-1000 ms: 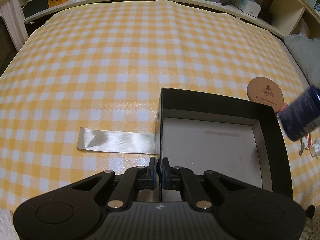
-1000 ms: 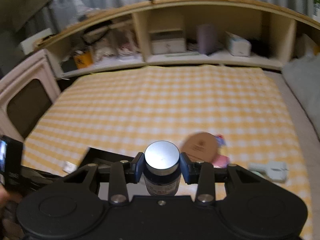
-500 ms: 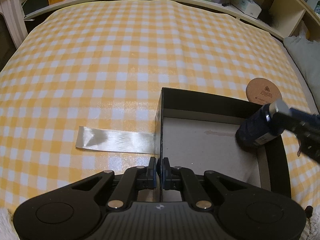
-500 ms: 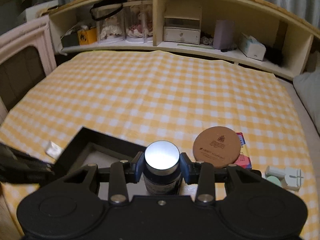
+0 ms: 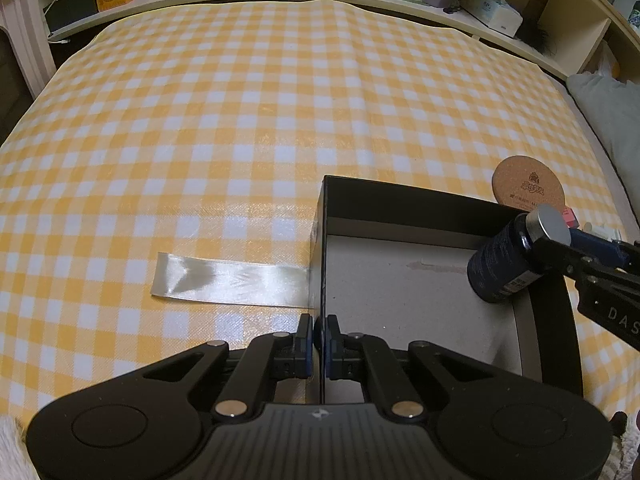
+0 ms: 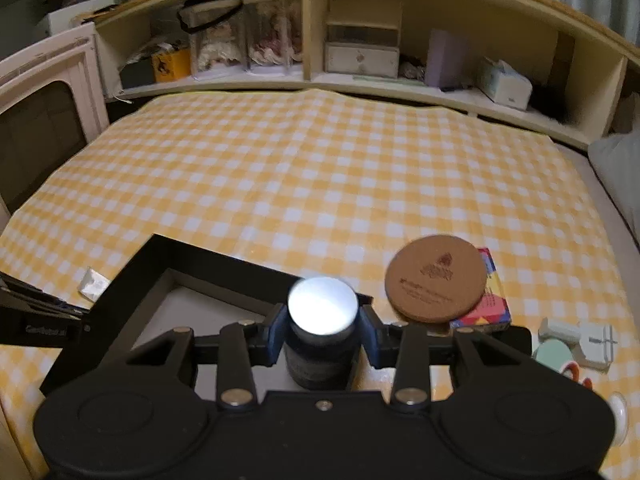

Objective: Organize rigid objects
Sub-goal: 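Carry the bottle into the black box, lower it and open the right tool, then move the right tool over the round cork coaster, then grasp the cork coaster edge with the right tool and lift it, then lower the coaster into the black box beside the bottle and release, then withdraw the right tool and move it to the colourful card box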

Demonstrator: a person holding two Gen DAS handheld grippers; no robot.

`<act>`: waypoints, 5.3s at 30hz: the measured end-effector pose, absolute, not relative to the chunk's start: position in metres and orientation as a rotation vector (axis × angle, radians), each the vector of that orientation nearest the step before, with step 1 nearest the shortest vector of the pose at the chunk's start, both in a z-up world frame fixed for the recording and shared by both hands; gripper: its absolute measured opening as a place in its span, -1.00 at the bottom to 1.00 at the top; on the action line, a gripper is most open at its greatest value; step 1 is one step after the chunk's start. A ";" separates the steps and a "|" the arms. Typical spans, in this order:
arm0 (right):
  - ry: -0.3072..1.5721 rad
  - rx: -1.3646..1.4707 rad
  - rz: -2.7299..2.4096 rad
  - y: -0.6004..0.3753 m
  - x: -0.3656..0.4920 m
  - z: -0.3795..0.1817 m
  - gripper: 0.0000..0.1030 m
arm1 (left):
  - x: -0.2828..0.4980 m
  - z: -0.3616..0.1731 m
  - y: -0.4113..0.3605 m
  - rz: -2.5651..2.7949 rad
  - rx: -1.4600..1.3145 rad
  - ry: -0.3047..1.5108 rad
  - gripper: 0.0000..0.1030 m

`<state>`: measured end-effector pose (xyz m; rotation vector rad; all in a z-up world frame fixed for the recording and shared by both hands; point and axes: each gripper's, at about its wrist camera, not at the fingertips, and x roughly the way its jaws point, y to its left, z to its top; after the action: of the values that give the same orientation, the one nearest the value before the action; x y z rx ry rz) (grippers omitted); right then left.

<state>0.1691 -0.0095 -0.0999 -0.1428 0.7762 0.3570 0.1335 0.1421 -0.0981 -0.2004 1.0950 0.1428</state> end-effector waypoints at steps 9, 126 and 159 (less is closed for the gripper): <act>0.761 -0.120 0.379 -0.014 0.165 -0.095 0.20 | 0.134 -0.098 0.141 0.143 -0.200 1.095 -0.90; 0.629 -0.371 0.806 0.042 0.151 -0.093 -0.18 | 0.136 -0.102 0.151 0.146 -0.233 1.076 -0.87; 0.927 -0.355 0.738 0.065 0.146 -0.146 -0.88 | 0.135 -0.103 0.152 0.153 -0.224 1.067 -0.89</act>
<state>0.1459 0.0650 -0.1464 -0.3547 0.9273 0.7383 0.1354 0.1520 -0.1030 -0.2244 1.0672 0.1535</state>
